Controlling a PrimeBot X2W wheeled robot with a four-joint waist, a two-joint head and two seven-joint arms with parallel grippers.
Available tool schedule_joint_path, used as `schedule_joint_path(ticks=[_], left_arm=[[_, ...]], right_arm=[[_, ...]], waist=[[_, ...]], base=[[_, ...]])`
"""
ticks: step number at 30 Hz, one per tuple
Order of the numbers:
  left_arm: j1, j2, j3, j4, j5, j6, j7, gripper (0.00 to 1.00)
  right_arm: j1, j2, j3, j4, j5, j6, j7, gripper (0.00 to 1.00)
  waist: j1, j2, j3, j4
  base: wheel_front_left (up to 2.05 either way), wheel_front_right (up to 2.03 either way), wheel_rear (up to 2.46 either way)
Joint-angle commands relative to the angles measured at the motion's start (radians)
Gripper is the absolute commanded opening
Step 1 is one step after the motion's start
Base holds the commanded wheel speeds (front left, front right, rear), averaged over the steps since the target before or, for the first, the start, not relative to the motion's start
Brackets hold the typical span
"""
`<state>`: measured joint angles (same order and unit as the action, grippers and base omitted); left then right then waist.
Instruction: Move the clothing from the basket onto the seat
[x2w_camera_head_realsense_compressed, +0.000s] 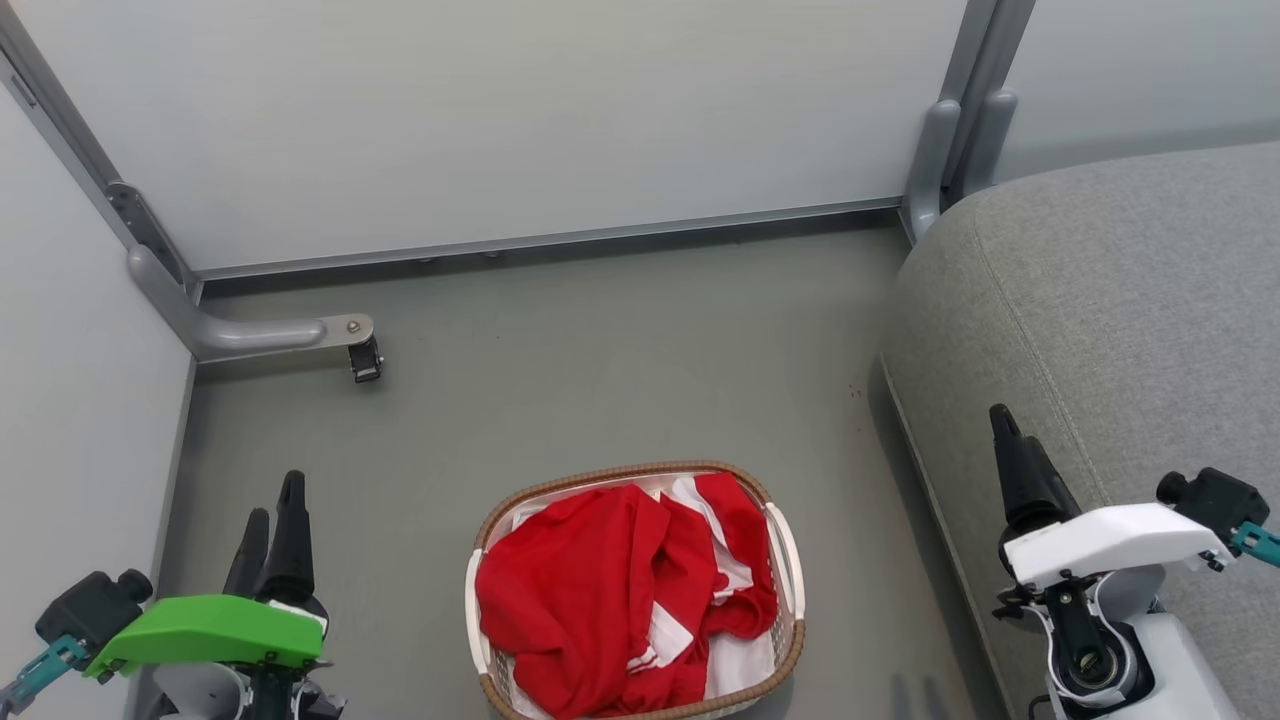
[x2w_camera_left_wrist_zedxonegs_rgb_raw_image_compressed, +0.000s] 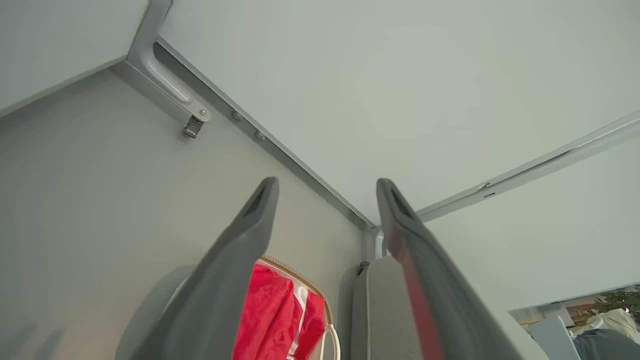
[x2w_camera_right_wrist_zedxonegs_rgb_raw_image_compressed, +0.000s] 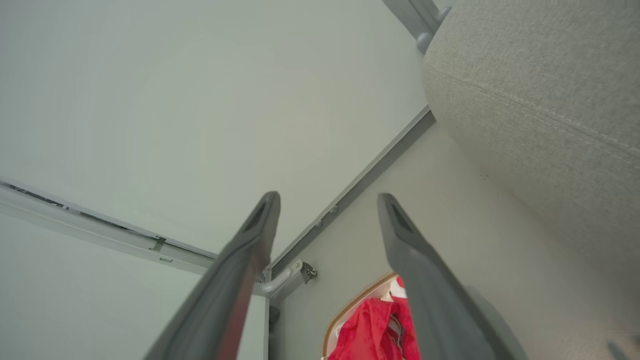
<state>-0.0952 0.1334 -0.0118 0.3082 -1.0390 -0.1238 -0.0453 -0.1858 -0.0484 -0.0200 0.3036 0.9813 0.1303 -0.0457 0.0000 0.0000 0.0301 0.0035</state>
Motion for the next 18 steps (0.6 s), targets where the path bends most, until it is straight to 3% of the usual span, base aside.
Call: schedule_joint_path(ticks=[1, 18], left_arm=[[-0.03, 0.018, -0.01, -0.007, 0.048, -0.005, -0.011, 1.0], [-0.016, 0.043, -0.041, 0.02, 0.311, -0.006, -0.065, 1.0]], right_arm=[[-0.032, -0.006, 0.007, -0.003, -0.052, 0.0, -0.013, 1.0], [-0.039, -0.003, 0.031, 0.039, -0.361, 0.0, -0.067, 1.0]], waist=[[0.0, 0.0, 0.001, 0.0], [0.0, 0.0, 0.007, -0.002]], base=[[0.0, 0.0, 0.0], [0.0, 0.0, 0.0]])
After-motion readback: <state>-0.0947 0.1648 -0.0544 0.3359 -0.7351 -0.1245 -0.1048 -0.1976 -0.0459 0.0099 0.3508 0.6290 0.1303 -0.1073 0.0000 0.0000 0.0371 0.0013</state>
